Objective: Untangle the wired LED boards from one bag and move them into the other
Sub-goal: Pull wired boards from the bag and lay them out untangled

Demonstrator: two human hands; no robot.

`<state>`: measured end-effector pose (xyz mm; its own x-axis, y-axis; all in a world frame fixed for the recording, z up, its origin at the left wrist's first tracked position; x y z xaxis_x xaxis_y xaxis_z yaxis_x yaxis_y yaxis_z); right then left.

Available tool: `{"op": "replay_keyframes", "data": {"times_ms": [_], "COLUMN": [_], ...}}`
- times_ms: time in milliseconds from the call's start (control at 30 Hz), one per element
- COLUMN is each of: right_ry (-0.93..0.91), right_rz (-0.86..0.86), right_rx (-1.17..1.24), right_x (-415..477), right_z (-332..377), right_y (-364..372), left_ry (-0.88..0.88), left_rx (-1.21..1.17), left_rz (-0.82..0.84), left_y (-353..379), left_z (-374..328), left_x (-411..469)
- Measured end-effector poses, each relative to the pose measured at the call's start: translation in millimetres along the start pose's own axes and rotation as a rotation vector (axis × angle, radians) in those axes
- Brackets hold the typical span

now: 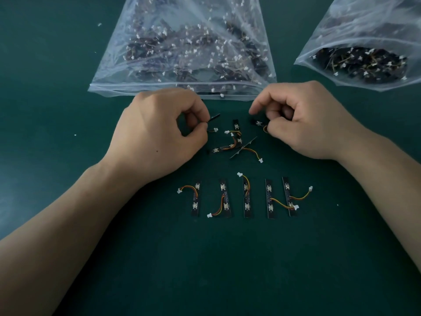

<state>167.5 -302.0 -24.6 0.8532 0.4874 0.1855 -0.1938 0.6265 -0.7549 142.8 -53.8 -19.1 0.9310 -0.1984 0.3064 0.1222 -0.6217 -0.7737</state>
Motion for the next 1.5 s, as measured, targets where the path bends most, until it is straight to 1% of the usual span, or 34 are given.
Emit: {"op": "replay_keyframes", "data": {"times_ms": [167, 233, 300, 367, 433, 500, 667, 800, 867, 1033, 1133, 1233, 1367, 1500], "right_ry": [0.015, 0.027, 0.035, 0.037, 0.034, 0.032, 0.033, 0.036, 0.032, -0.018, -0.150, -0.274, -0.281, -0.277], "right_rz": [-0.022, -0.049, -0.073, -0.073, -0.067, -0.068, -0.067, -0.069, -0.067, -0.096, -0.071, -0.043, 0.015, 0.102], "right_rx": [0.060, 0.136, 0.204, 0.218, 0.210, 0.204, 0.181, 0.166, 0.159, 0.130, 0.034, -0.086, -0.099, -0.122], "right_x": [0.3, 1.3, 1.7, 1.3, 0.9, 1.0, 1.4, 1.1, 1.4, -1.7, -3.2, -4.9, -6.3, -5.3], "right_z": [-2.2, -4.5, -6.9, -7.8, -7.6, -7.1, -6.1, -5.0, -4.6, -1.7, 8.2, 15.1, 17.6, 19.4], "right_y": [0.7, 0.0, -0.8, -1.2, -1.1, -0.9, -0.7, -0.5, -0.2, -0.7, 0.2, 3.3, 3.5, 6.2], "left_ry": [0.154, 0.172, 0.173, 0.180, 0.185, 0.169, 0.092, 0.045, 0.058, 0.140, 0.193, 0.187, 0.142, 0.111], "left_rx": [0.222, 0.252, 0.259, 0.265, 0.274, 0.246, -0.007, -0.116, -0.112, -0.076, -0.093, -0.068, -0.030, 0.021], "left_rz": [-0.026, -0.057, -0.129, -0.179, -0.150, -0.081, 0.064, 0.000, -0.004, 0.132, 0.150, 0.169, 0.177, 0.141], "left_y": [-1.6, -2.5, -6.3, -9.5, -8.0, -3.6, 4.7, 3.1, 2.8, 7.0, 7.0, 8.8, 9.7, 7.4], "left_z": [-9.3, -10.7, -9.8, -7.8, -6.8, -6.4, -2.4, 2.5, 2.8, 2.8, 1.9, 1.6, 1.0, -2.9], "left_x": [-3.0, -2.9, -1.0, 1.4, 1.6, -0.5, -2.5, -0.1, 1.4, 1.0, 0.3, 0.6, 0.4, -1.7]}}
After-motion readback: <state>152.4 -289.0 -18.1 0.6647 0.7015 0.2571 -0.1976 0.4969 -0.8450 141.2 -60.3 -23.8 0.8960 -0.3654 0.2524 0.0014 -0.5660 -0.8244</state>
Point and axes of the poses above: each hand's wrist, its own x-axis towards the middle knuckle, its own y-axis out of the palm, z = x × y, the point moved 3 cm from there along x, towards the middle knuckle, and after that the axes turned 6 degrees about -y, right-handed, at the moved point
